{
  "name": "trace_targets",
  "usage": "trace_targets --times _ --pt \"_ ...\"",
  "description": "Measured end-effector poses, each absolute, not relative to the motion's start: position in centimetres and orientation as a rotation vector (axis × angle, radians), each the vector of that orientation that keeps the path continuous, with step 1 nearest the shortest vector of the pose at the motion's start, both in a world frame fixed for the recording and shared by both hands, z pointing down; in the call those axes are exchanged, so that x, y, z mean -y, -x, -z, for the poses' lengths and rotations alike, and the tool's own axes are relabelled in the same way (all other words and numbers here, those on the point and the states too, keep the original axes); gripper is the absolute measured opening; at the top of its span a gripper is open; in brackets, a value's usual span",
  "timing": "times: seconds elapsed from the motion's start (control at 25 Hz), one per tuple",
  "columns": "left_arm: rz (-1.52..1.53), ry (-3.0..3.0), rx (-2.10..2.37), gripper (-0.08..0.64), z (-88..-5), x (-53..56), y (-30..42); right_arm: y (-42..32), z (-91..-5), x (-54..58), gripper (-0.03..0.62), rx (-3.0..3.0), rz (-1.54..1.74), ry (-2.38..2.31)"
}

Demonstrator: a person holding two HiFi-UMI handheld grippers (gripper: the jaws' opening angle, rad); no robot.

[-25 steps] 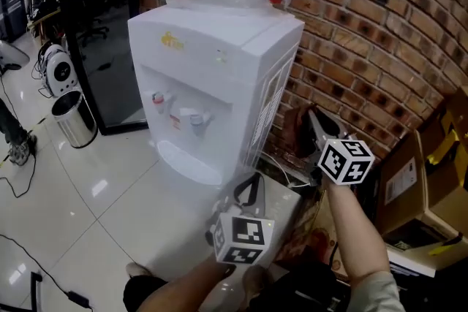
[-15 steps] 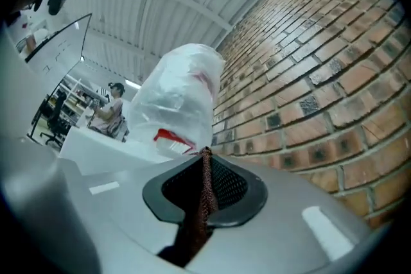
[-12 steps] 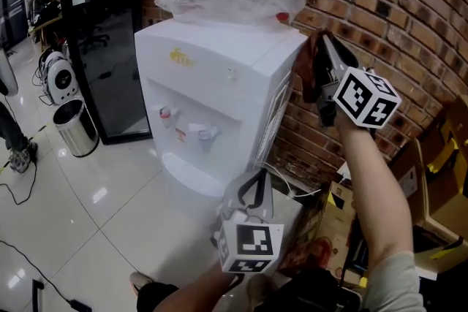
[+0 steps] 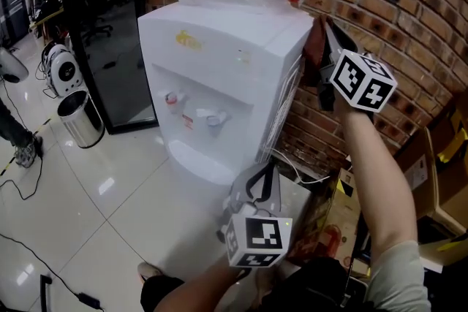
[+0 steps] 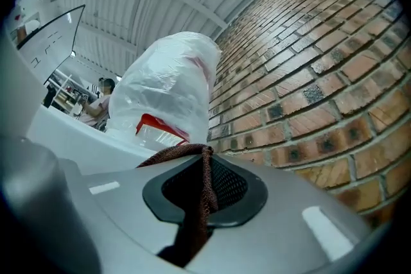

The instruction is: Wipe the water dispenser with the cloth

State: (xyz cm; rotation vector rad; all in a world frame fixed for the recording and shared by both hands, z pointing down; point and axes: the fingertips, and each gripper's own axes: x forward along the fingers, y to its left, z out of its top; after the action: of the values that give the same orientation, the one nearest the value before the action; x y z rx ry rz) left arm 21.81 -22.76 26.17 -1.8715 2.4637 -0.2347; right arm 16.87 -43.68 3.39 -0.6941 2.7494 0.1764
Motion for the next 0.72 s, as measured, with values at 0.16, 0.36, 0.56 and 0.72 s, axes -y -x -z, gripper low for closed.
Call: trace_targets --times 0.16,0.36,0.56,0.72 --pt "0.294 1.896 -2.455 0.000 -27.6 23.0 -22.6 -16.7 -7.0 44.7 0.048 -2.829 -0.145 0.729" --pt "0.331 1.919 -2.476 0.000 -29.6 23.1 -23.0 -16.2 -13.0 45.6 0.049 -2.929 -0.095 0.752" --pt "0.343 1.951 -2.547 0.000 -33.1 23.3 -23.0 -15.8 -19.5 46.3 0.048 -3.008 -0.018 0.778" --pt "0.365 2.003 -2.574 0.000 -35.9 23.5 -23.2 -15.6 -24.2 46.4 0.048 -3.054 0.047 0.772"
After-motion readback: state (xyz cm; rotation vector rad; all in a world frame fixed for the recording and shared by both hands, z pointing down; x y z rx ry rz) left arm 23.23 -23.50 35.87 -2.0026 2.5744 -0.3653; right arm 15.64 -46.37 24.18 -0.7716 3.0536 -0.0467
